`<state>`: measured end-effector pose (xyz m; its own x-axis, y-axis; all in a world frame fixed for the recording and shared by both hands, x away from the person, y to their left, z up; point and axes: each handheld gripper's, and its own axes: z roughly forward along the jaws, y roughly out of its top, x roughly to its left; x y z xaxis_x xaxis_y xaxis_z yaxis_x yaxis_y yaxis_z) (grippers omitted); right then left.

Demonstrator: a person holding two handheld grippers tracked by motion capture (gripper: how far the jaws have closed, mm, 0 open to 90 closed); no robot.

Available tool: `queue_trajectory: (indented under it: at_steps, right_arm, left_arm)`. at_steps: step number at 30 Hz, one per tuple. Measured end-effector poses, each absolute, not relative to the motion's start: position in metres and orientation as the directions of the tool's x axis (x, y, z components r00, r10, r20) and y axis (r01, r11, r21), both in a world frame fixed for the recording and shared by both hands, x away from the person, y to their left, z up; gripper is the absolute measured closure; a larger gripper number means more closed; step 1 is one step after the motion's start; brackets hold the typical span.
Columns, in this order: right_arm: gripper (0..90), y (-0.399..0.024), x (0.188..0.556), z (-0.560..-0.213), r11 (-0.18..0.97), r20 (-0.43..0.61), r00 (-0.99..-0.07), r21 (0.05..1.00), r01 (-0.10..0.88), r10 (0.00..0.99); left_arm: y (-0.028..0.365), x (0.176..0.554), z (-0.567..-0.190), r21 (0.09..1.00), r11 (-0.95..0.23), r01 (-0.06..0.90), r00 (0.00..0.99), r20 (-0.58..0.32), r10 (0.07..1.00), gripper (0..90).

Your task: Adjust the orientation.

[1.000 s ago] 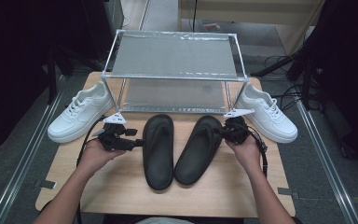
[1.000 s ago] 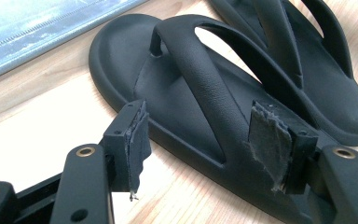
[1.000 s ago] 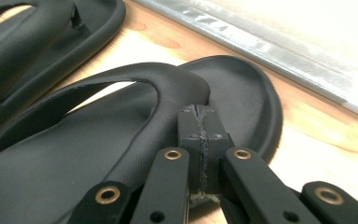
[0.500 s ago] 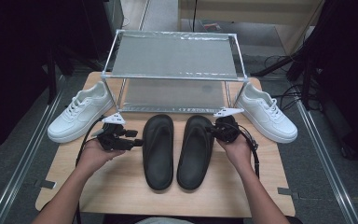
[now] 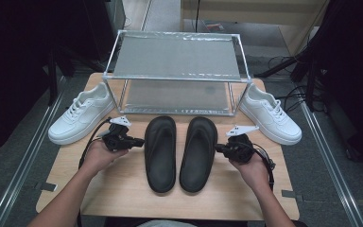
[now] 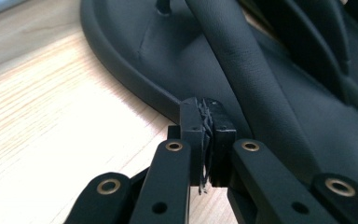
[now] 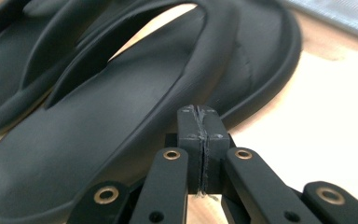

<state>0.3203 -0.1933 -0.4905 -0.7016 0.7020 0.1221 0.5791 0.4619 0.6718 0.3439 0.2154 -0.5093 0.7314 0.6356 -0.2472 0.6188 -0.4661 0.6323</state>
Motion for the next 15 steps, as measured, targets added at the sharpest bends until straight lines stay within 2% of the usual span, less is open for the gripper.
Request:
queue_trajectory:
  at_steps: [7,15]
  right_arm:
    - [89.7,-0.186,0.322,-0.494,0.483,0.111,-0.717,0.666,0.568,0.688]
    - [90.0,-0.182,0.327,-0.494,0.474,0.098,-0.705,0.675,0.566,0.702]
  left_arm:
    - [0.210,0.346,-0.513,0.621,-0.486,0.615,0.739,-0.237,0.631,86.6]
    - [0.217,0.349,-0.516,0.594,-0.486,0.641,0.719,-0.241,0.652,89.8]
